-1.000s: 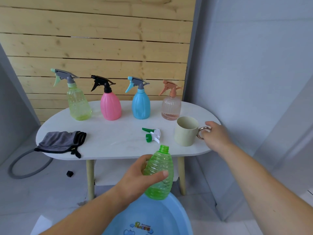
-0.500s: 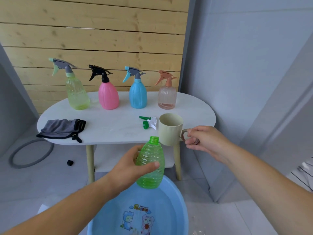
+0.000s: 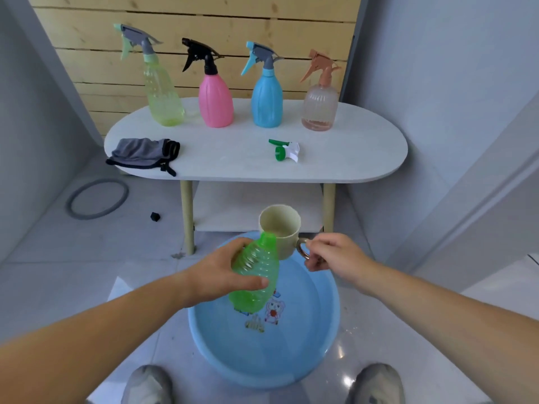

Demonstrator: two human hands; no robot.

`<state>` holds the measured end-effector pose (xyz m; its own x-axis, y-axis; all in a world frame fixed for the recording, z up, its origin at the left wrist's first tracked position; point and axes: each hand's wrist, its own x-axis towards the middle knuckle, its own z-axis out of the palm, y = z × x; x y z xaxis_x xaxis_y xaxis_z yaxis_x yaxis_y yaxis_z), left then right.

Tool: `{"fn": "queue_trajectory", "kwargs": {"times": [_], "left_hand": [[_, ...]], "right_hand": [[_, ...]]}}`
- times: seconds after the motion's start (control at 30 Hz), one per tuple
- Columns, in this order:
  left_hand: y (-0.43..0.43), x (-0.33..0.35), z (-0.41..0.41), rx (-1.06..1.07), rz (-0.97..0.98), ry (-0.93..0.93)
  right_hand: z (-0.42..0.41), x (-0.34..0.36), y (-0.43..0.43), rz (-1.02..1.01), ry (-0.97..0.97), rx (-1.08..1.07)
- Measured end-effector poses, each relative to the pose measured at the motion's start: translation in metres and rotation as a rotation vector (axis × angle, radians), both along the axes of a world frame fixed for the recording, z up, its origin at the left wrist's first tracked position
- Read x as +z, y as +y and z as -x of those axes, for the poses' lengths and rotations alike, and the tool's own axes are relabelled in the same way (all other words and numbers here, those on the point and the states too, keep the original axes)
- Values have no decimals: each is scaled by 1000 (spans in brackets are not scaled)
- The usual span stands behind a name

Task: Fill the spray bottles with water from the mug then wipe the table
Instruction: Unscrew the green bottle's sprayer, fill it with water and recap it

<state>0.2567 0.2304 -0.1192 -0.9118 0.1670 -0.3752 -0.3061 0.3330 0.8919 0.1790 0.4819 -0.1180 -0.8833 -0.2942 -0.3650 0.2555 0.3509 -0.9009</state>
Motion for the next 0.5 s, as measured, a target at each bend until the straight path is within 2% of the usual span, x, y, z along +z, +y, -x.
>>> {"fn": "queue_trajectory", "kwargs": {"times": [0.17, 0.33, 0.5], "left_hand": [[-3, -38, 4, 79, 17, -135], [9, -87, 3, 219, -69, -232], [7, -125, -2, 278, -94, -264]], "right_hand": [[7, -58, -9, -274, -126, 97], [19, -111, -9, -550, -75, 262], [22, -150, -10, -585, -70, 243]]}}
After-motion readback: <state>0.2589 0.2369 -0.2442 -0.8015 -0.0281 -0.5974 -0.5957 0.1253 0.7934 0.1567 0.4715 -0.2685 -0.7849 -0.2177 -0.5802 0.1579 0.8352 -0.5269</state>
